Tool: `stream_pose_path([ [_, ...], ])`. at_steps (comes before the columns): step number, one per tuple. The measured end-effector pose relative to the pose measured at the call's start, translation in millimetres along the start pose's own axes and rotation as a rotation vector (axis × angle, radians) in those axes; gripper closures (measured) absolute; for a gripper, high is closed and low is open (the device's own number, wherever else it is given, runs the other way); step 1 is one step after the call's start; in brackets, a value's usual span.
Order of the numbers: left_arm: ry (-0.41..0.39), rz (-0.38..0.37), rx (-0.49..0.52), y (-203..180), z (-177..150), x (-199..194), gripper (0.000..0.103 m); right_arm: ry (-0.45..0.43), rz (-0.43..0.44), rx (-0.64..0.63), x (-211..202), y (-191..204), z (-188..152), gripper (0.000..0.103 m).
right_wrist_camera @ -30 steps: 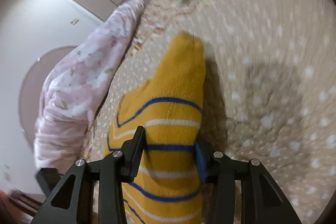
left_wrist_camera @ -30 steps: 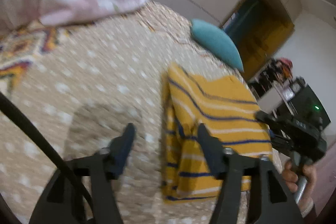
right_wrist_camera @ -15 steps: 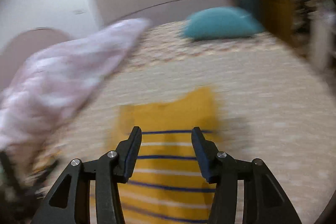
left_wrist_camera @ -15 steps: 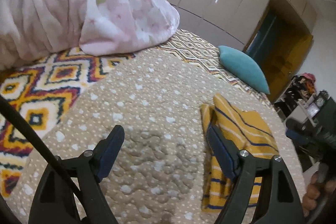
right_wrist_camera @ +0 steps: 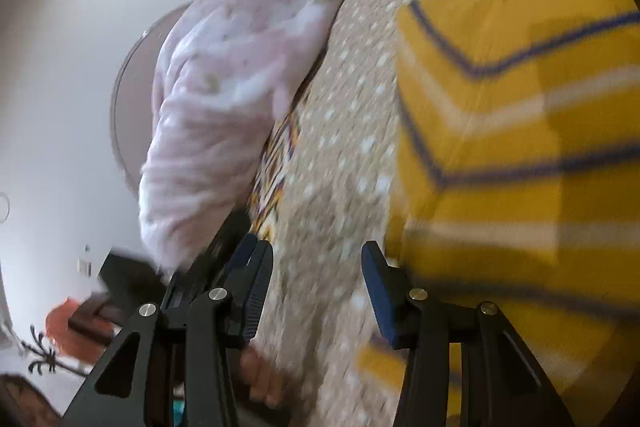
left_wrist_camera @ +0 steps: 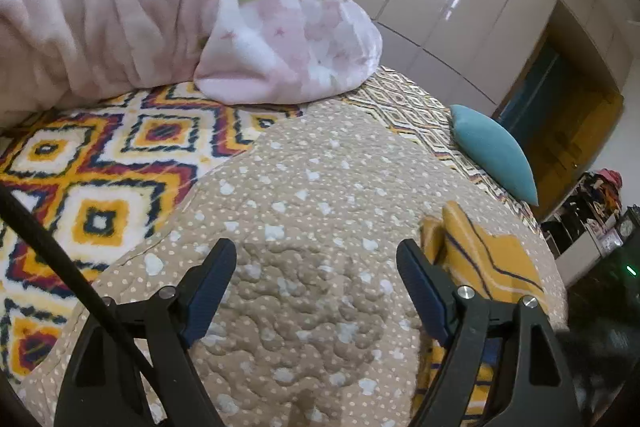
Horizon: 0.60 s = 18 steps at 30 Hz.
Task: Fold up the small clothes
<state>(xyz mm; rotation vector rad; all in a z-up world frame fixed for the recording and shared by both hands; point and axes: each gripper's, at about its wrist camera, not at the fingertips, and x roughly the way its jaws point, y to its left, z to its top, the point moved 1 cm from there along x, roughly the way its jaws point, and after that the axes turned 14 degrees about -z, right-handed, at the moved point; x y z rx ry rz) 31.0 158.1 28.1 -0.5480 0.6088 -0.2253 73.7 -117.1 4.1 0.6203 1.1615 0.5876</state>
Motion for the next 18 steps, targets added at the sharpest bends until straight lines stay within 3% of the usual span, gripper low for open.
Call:
stream_pose_path([
  [3, -0.004, 0.015, 0.012, -1.2, -1.2, -0.1, 0.022, -0.015, -0.068, -0.082, -27.4, 5.1, -29.2, 0.051],
  [7, -0.018, 0.038, 0.062, -12.8, -10.3, -5.9, 0.022, -0.091, -0.264, -0.163, -80.9, -8.7, -77.0, 0.047],
  [10, 0.010, 0.006, 0.095, -29.8, -29.8, -16.1, 0.022, -0.167, -0.450, -0.149, -125.2, -31.6, -106.4, 0.044],
  [13, 0.085, -0.031, 0.088, -47.4, -58.6, -25.5, 0.020, -0.240, -0.611, -0.126, -165.3, -52.8, -133.7, 0.038],
  [18, 0.262, -0.021, 0.092, -67.3, -119.8, -29.0, 0.020, -0.273, -0.852, -0.183, -176.8, -71.7, -166.0, 0.036],
])
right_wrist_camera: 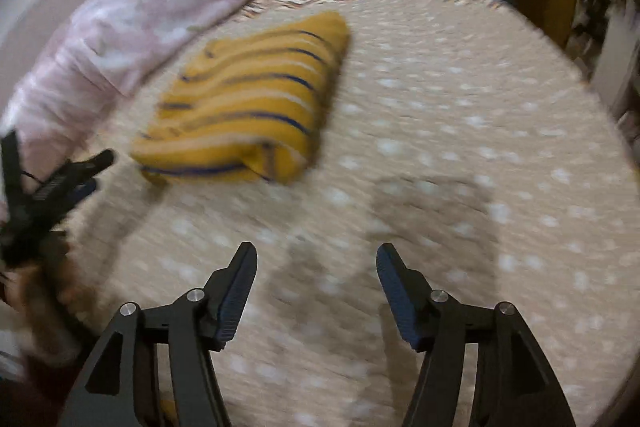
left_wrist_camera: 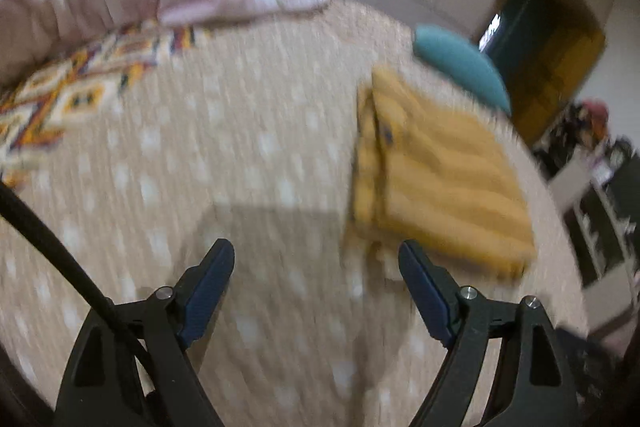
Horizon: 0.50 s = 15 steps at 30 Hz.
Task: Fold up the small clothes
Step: 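Release the folded sweater and pull both grippers back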
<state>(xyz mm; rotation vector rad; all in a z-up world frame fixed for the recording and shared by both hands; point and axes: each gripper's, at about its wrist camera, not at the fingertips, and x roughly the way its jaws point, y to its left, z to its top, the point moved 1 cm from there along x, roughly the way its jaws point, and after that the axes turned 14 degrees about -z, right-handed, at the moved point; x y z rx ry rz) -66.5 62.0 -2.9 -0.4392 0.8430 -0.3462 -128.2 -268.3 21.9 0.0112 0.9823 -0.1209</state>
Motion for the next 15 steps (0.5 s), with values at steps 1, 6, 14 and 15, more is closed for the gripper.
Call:
stream_pose_path([
  [1, 0.033, 0.026, 0.023, -5.2, -11.3, 3.8, 0.020, -0.017, -0.053, -0.029, 0.5, 2.8, -5.4, 0.036],
  [6, 0.107, 0.186, 0.207, -38.7, -38.6, 17.2, 0.006, 0.003, -0.152, -0.083, 21.3, -2.1, -26.0, 0.031],
  [14, 0.119, 0.286, 0.185, -48.2, -42.3, 31.3, 0.000, -0.020, -0.043, 0.006, 28.4, -29.9, -31.9, 0.012],
  [15, 0.122, 0.297, 0.187, -48.8, -41.6, 32.5, 0.000, -0.024, -0.032, 0.006, 28.3, -28.5, -34.3, 0.005],
])
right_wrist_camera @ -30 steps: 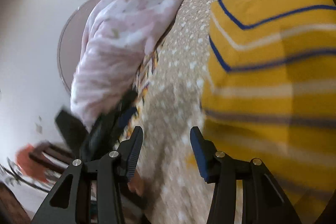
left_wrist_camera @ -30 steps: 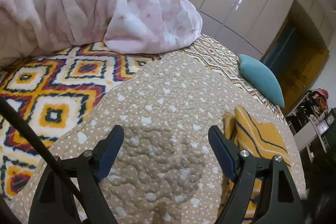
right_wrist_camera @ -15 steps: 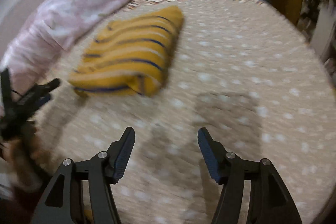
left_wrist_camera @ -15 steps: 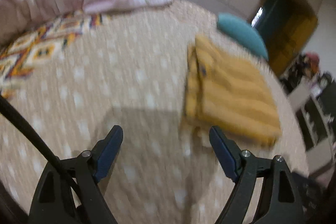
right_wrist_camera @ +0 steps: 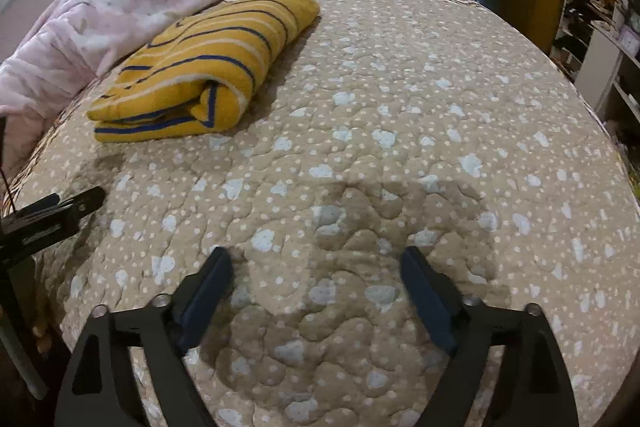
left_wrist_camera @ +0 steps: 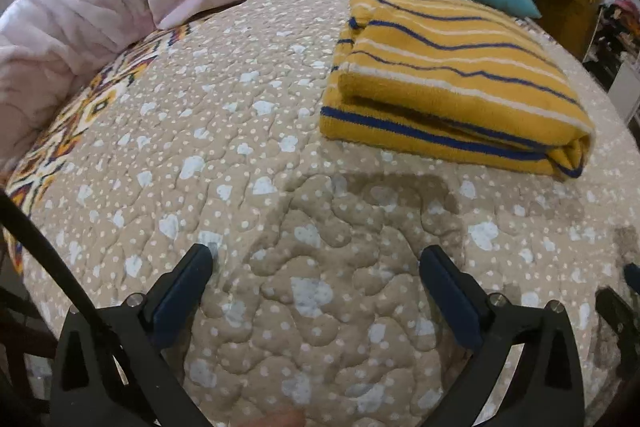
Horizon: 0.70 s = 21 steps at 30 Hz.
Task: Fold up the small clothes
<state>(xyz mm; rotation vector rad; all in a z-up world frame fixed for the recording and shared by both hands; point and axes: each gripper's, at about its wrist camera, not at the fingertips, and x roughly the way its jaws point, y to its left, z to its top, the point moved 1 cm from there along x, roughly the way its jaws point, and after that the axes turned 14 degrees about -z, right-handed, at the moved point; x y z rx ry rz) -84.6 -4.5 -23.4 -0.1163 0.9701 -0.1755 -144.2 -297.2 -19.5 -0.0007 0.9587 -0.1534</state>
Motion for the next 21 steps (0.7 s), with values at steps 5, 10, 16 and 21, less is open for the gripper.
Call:
stream_pose_path([
  [5, 0.044, 0.011, -0.067, 3.4, 9.0, 6.0, 0.000, -0.021, -0.013, -0.017, 1.4, 10.5, -6.5, 0.000],
  [10, 0.055, 0.002, -0.099, 1.7, 3.7, -7.4, 0.000, -0.021, 0.002, -0.009, -0.3, 8.2, -8.2, 0.000],
  [16, 0.029, -0.036, -0.083, -12.3, -25.4, -47.7, 0.000, -0.061, -0.012, -0.038, -0.7, 12.5, -13.8, 0.000],
  [21, -0.012, -0.063, -0.064, -22.9, -38.4, -81.2, 0.000, -0.092, -0.036, 0.007, -11.2, 11.6, -18.9, 0.003],
])
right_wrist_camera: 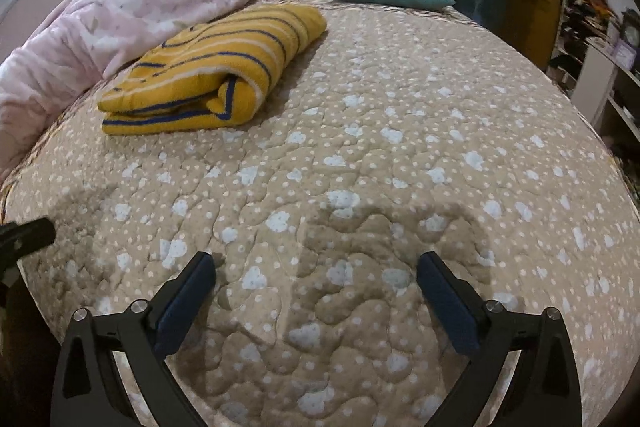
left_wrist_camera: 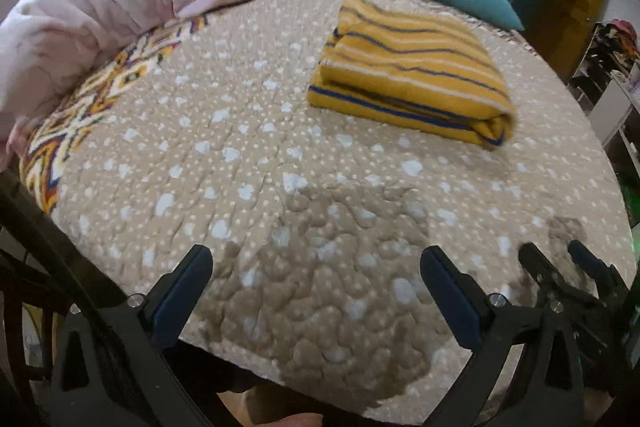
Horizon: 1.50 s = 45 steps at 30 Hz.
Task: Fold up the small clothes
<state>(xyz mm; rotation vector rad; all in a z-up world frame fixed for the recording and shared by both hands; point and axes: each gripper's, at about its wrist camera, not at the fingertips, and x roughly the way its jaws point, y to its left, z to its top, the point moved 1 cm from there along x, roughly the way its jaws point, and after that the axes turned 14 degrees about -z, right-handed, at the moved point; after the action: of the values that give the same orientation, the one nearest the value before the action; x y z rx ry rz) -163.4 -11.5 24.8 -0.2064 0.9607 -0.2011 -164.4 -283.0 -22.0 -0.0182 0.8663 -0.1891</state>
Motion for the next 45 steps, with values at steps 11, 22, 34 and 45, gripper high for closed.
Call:
stream_pose_path([
  [11, -0.034, -0.025, 0.004, -8.8, 2.7, -25.3, 0.000, -0.050, 0.056, 0.146, -33.8, -25.0, 13.3, 0.015],
  [22, -0.027, -0.024, -0.011, -2.4, 1.0, -23.2, 0.000, 0.026, 0.163, 0.066, 30.9, 26.0, 78.8, 0.032],
  [34, -0.018, -0.037, -0.024, 1.3, -0.6, -18.1, 0.000, 0.043, 0.238, 0.170, 23.9, 4.9, 77.3, 0.028],
  [45, -0.042, -0.015, -0.012, 4.3, 0.2, -23.1, 0.000, 0.044, -0.035, 0.223, 42.7, -6.5, 75.2, 0.021],
])
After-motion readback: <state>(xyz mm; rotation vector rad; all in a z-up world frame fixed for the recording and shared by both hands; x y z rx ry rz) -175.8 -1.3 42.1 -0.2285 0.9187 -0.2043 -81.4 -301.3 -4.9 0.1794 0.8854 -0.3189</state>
